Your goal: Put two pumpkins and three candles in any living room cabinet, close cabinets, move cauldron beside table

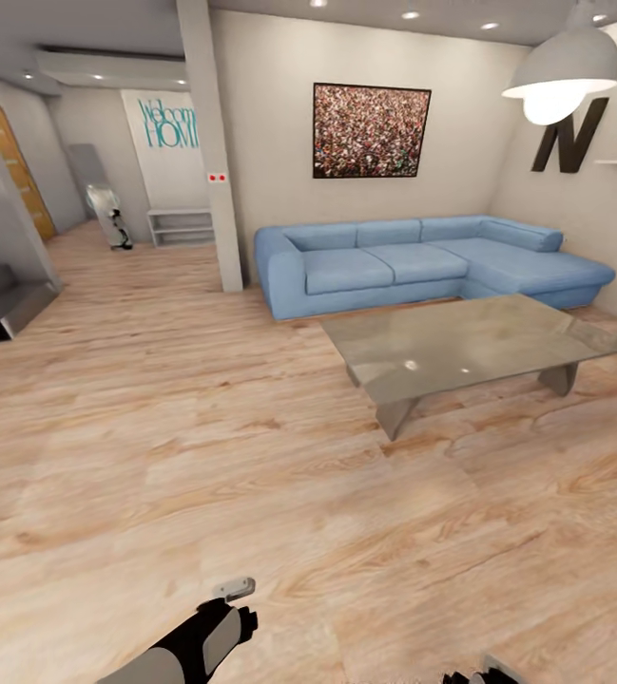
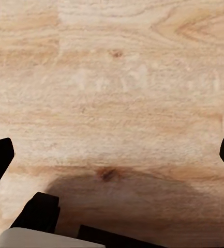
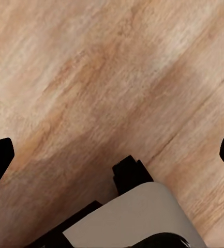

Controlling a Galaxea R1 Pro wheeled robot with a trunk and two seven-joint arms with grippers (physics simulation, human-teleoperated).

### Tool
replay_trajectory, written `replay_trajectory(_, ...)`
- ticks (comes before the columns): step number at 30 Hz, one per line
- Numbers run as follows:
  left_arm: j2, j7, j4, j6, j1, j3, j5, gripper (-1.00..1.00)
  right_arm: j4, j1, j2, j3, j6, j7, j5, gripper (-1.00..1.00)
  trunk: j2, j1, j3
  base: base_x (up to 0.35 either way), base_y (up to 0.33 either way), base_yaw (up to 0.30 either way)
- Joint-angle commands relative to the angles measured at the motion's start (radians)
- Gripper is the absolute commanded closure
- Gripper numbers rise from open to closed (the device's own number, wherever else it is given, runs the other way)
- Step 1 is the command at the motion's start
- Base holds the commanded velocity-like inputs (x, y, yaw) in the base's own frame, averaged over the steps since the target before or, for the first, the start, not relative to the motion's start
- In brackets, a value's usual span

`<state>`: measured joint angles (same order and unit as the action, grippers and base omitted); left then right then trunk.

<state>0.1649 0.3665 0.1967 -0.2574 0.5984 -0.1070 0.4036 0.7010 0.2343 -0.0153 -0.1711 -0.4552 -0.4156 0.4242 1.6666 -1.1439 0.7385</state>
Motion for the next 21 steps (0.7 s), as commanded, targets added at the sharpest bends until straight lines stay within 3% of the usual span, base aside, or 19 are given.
replay_trajectory(1, -0.002, 0.007, 0.003, -0.005, 0.0, -0.01, 0.002, -1.0, 0.001, 0.0, 0.0, -0.003, 0.006, -0.001, 0.009, -1.0, 0.0, 0.0, 0.001, 0.0, 0.0, -0.286)
replay_trajectory(3, -0.003, 0.007, 0.003, -0.003, 0.0, -0.014, -0.028, -1.0, -0.002, 0.0, 0.0, -0.004, 0.023, 0.004, 0.008, -1.0, 0.0, 0.0, 0.001, 0.0, 0.0, -0.286)
replay_trajectory(4, -0.002, 0.007, 0.002, 0.008, -0.003, -0.017, -0.06, -1.0, -0.013, 0.0, 0.0, -0.005, 0.031, 0.006, 0.008, -1.0, 0.0, 0.0, 0.001, 0.0, 0.0, -0.286)
replay_trajectory(9, 0.003, 0.006, -0.001, 0.156, -0.04, -0.022, -0.156, -1.0, -0.071, 0.0, 0.001, -0.008, 0.089, 0.007, 0.009, -1.0, 0.0, 0.0, 0.001, 0.108, 0.0, -0.286)
replay_trajectory(15, 0.007, 0.005, 0.0, 0.185, -0.044, -0.028, -0.173, -1.0, -0.084, 0.0, 0.001, -0.009, 0.129, 0.006, 0.011, -1.0, 0.0, 0.0, 0.004, 0.225, 0.0, -0.282)
replay_trajectory(19, 0.01, 0.006, 0.004, 0.188, -0.045, -0.085, -0.175, -1.0, -0.087, 0.0, 0.001, -0.02, 0.132, 0.006, 0.011, -1.0, 0.0, 0.0, 0.007, 0.178, 0.0, -0.273)
replay_trajectory(21, 0.01, 0.006, 0.005, 0.19, -0.045, -0.106, -0.175, -1.0, -0.095, 0.0, 0.001, -0.058, 0.133, 0.007, 0.011, -1.0, 0.0, 0.0, 0.009, 0.041, 0.0, -0.269)
